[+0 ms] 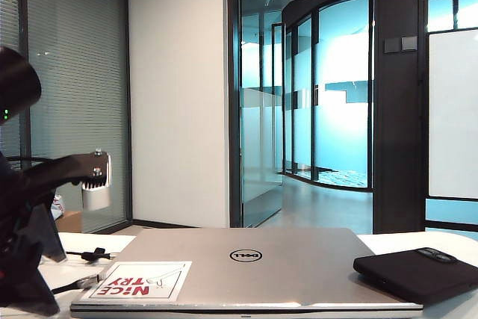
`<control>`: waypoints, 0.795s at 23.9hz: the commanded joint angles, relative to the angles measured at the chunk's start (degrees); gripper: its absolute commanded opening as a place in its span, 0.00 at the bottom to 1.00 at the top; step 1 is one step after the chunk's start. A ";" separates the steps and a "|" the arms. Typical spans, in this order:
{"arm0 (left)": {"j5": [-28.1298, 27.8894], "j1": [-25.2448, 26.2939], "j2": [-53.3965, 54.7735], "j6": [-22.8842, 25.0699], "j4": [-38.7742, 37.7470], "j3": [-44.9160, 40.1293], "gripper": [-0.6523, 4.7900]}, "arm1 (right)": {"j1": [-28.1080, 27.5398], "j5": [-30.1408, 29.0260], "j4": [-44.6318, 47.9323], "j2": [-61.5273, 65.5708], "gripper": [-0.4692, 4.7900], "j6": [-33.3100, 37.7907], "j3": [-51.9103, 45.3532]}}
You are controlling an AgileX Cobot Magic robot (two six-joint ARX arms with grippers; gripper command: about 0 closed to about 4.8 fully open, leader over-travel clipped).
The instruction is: Pick up the charging cable and the phone, plug the charging cable into the charging port on the phone, and finally place them back on the table.
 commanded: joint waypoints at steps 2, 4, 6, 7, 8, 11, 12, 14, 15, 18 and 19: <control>0.11 -0.07 0.46 0.26 4.85 -0.02 0.86 | 0.02 -0.04 1.38 -0.07 0.09 -0.15 0.48; 0.11 -0.07 0.66 0.26 6.05 -0.02 0.85 | 0.02 -0.04 1.38 -0.07 0.09 -0.15 0.48; 0.11 -0.07 0.74 0.26 6.29 -0.02 0.85 | 0.02 -0.04 1.38 -0.07 0.09 -0.15 0.48; 0.11 -0.07 0.83 0.26 6.32 -0.02 0.85 | 0.02 -0.04 1.40 -0.07 0.09 -0.15 0.48; 0.11 -0.07 0.85 0.26 6.27 -0.02 0.85 | 0.02 -0.02 1.40 -0.07 0.09 -0.15 0.48; 0.13 -0.07 1.25 0.26 6.27 -0.02 0.85 | 0.00 -0.04 1.40 -0.07 0.09 -0.15 0.48; 0.13 -0.07 1.53 0.24 6.23 -0.04 0.85 | 0.00 -0.02 1.40 -0.07 0.09 -0.15 0.48; 0.13 -0.07 2.10 0.26 6.29 -0.04 0.85 | 0.00 -0.02 1.40 -0.07 0.09 -0.15 0.48; 0.11 -0.07 2.40 0.26 6.29 -0.04 0.85 | 0.00 -0.02 1.40 -0.07 0.09 -0.15 0.48; 0.11 -0.07 3.13 0.26 6.32 -0.02 0.85 | 0.00 -0.02 1.40 -0.07 0.09 -0.15 0.48; 0.11 -0.07 3.26 0.24 6.29 -0.02 0.84 | 0.00 -0.02 1.40 -0.07 0.09 -0.15 0.48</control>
